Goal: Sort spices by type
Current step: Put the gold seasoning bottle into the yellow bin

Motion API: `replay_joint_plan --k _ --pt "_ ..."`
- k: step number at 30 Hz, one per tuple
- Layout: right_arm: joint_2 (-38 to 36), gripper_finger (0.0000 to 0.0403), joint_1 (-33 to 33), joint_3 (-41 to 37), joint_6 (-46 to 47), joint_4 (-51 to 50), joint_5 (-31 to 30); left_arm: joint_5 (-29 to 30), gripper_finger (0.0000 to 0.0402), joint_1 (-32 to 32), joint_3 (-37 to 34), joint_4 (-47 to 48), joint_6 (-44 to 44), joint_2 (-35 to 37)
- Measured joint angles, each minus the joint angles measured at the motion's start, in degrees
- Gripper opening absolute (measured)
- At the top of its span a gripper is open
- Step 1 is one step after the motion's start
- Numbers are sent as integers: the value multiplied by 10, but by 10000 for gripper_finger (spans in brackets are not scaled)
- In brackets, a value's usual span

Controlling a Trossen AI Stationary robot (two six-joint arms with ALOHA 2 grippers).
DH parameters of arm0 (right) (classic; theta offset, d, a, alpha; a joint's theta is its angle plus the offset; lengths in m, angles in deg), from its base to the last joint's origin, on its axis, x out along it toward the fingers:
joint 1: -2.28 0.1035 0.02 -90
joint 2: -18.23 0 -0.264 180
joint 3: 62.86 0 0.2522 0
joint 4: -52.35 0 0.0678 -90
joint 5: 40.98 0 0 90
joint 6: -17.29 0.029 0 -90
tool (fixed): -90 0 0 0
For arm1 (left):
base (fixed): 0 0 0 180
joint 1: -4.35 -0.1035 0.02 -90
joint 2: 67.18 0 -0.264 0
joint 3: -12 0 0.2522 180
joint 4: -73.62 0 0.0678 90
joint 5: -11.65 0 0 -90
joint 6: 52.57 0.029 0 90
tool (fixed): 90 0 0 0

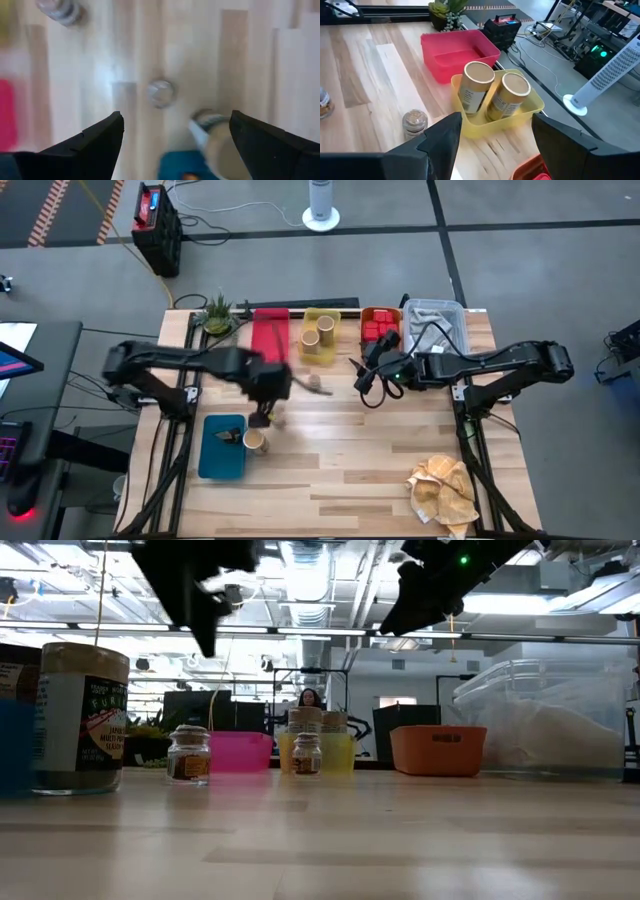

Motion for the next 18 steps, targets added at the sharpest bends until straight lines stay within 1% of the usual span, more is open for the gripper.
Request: replay_joint_plan --k 2,5,9,11,14,18 --pt "0 276 0 0 1 12 0 2 345 37 -23 -13 -53 29" --pt "0 276 0 0 2 28 0 21 345 90 -39 -26 -114 44" --pt "0 276 0 0 2 37 0 74 345 159 -65 -32 -155 39" --pt "0 276 2 0 2 39 0 86 346 185 -79 -36 -162 32" --pt "0 276 2 0 2 39 0 110 346 207 -96 -60 -175 33" --pt "0 276 2 0 7 40 0 140 346 207 -100 -70 -181 32"
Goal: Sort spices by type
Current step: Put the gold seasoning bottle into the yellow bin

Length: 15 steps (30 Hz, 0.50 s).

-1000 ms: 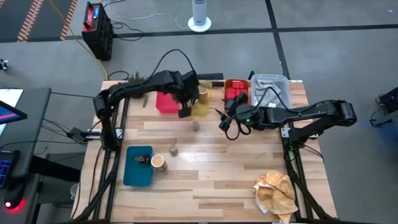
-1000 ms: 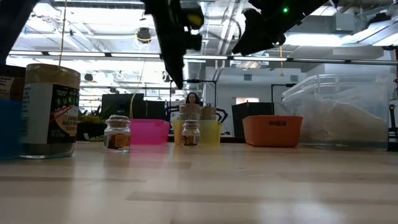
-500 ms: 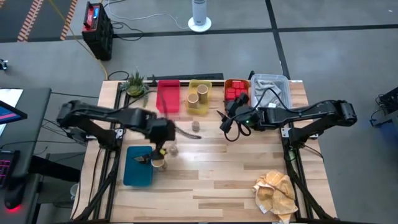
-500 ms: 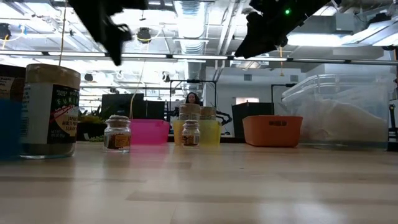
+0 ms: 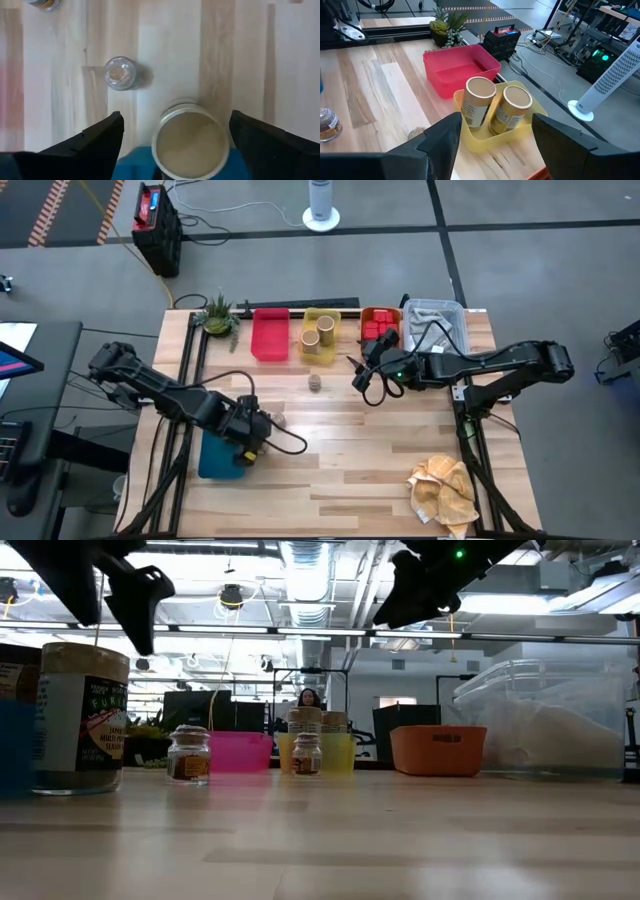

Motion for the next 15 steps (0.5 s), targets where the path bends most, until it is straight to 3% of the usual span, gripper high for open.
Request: replay_joint_plan --k 15 --pt "0 276 0 0 0 2 0 -51 347 1 -23 -26 11 -25"
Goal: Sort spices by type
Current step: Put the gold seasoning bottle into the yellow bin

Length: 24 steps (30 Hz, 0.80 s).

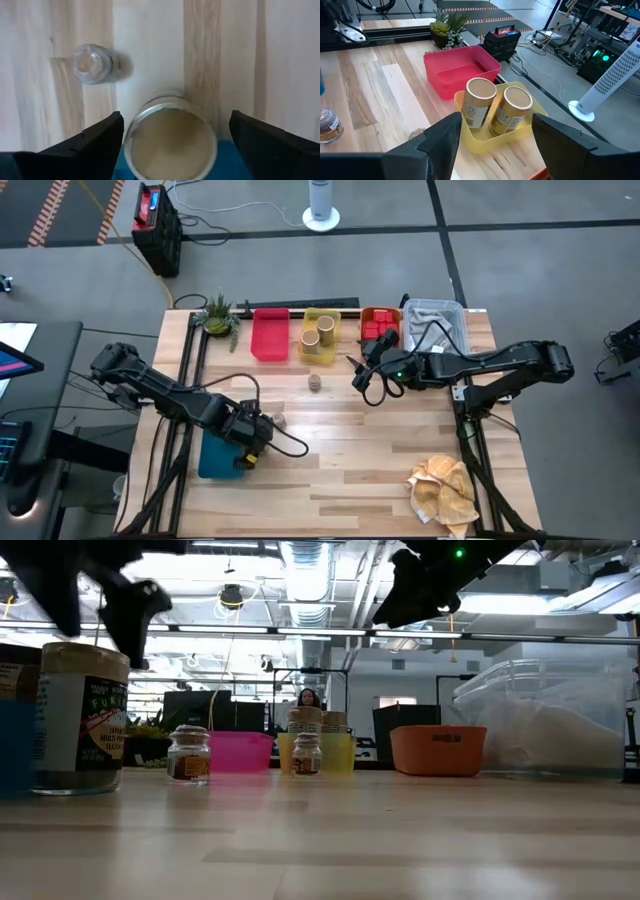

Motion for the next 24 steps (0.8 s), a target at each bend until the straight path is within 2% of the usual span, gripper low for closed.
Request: replay_joint_plan --k 12,15,19,24 --pt "0 276 0 0 0 0 0 -8 344 -5 -6 10 73 -31" --pt "0 276 0 0 0 0 1 -8 326 -10 -6 14 73 -31" --pt "0 276 0 0 0 0 1 -13 273 -13 -6 16 73 -31" --pt "0 276 0 0 0 0 1 -41 267 -31 -6 15 73 -31"
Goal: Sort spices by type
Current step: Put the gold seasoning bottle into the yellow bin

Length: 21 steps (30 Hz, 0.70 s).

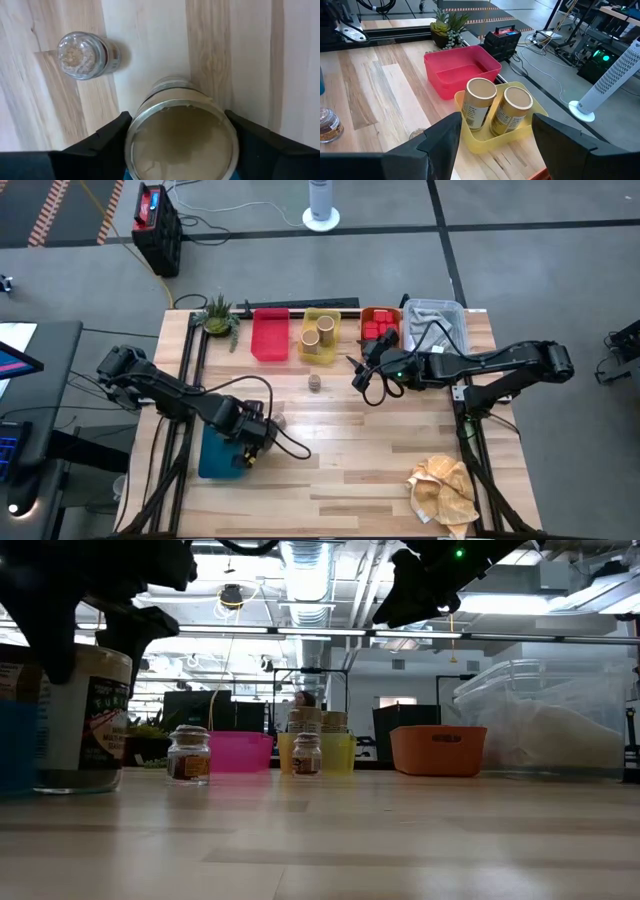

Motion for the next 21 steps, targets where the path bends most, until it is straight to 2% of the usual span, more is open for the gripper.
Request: replay_joint_plan --k 4,9,12,16,21 --pt "0 276 0 0 0 0 0 -11 267 -13 1 -3 0 2" --pt "0 276 0 0 0 0 0 -96 267 -38 22 -9 17 1" --pt "0 276 0 0 0 0 0 -117 267 -55 42 -16 41 1" --pt "0 276 0 0 0 -3 0 -97 267 -91 79 -42 82 1" --pt "0 276 0 0 0 -23 0 -12 267 -152 106 -73 151 2"
